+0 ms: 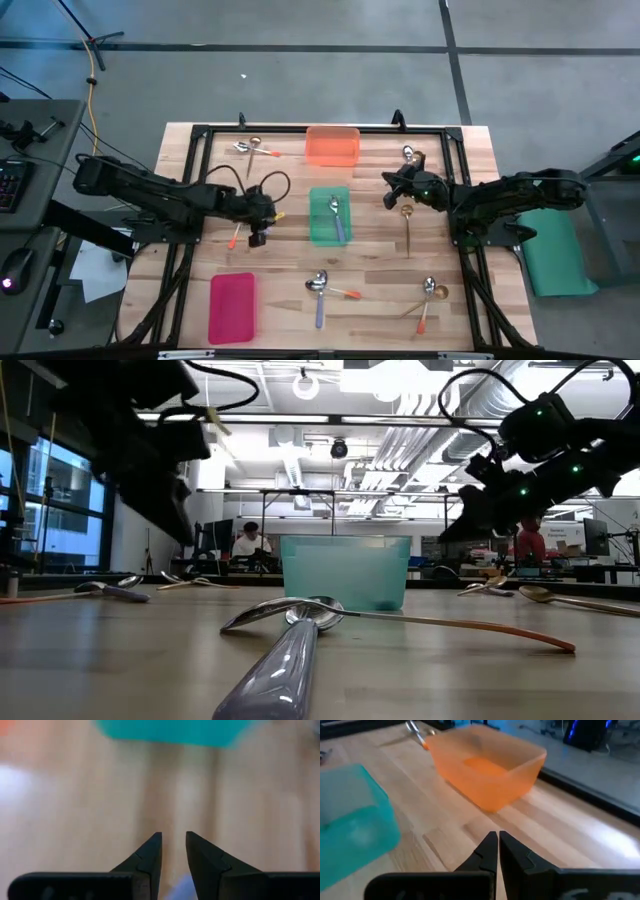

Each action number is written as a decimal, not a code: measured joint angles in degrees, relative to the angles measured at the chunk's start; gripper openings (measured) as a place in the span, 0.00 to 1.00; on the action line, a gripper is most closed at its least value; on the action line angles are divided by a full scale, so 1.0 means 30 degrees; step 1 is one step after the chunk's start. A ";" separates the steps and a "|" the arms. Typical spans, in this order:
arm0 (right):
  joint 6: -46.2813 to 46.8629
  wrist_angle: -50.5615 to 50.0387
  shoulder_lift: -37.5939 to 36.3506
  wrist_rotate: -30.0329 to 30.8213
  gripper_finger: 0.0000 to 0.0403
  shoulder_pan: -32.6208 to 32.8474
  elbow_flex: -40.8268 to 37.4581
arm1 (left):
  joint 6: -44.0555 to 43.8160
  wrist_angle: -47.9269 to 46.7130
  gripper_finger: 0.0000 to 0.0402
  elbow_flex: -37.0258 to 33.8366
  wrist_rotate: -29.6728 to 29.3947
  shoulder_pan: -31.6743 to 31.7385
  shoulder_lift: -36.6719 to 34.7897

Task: Sort silverware by color (type)
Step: Put the gold spoon into the orange bin

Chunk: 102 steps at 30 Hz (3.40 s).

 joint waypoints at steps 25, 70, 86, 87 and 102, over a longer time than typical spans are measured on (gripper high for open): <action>-0.2659 0.2821 0.0000 -0.4365 0.00 -0.5326 0.0015 | 1.1284 -0.9351 0.06 1.0423 0.4146 1.3466 0.7334; -0.2244 0.2785 0.0000 -0.4902 0.00 -0.3096 0.0027 | 1.6639 -1.0863 0.34 1.4691 -0.2594 1.4700 1.4711; -0.2244 0.2693 0.0000 -0.4844 0.00 -0.3096 0.0029 | 1.4317 -1.1605 0.20 1.4377 -0.1634 1.2715 1.1043; -0.2245 0.2642 0.0000 -0.4844 0.00 -0.3096 0.0029 | 1.3878 -1.1245 0.17 1.4029 -0.1286 1.2383 1.0465; -0.2754 0.2759 -0.0007 -0.4910 0.00 -0.2092 0.0198 | 0.6743 0.2847 0.00 0.2984 -0.0396 0.6573 0.0848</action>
